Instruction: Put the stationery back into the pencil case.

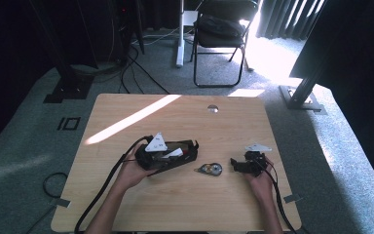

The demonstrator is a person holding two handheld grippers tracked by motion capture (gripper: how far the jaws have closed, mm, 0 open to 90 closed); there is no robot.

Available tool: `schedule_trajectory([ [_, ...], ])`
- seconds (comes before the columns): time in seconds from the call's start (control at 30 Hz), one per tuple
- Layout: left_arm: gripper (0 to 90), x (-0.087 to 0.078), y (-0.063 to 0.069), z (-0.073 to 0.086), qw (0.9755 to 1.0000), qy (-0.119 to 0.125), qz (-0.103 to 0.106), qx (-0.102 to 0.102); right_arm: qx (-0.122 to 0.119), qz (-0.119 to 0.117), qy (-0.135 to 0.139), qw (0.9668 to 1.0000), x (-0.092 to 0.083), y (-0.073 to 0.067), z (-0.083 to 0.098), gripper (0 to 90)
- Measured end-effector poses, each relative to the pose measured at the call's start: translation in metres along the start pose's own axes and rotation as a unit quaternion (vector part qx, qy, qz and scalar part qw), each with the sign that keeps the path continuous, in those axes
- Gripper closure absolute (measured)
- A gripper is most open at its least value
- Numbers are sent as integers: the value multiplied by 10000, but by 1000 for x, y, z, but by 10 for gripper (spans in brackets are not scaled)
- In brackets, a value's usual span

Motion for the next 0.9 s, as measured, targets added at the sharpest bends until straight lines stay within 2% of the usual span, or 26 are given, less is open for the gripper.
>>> schedule_trajectory([
  [0.9, 708, 2, -12, 1, 9998, 37, -148, -86, 0, 1, -1, 10000, 0, 0, 0, 137],
])
Point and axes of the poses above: each handheld gripper's, and its own axes: x roughly forward along the jaws, z roughly out of its underside, y roughly to its right, the point moved 8 cm from there along x, roughly forward along the jaws, and after that the axes turned 2 degrees about -y, right-handed, at the moved point
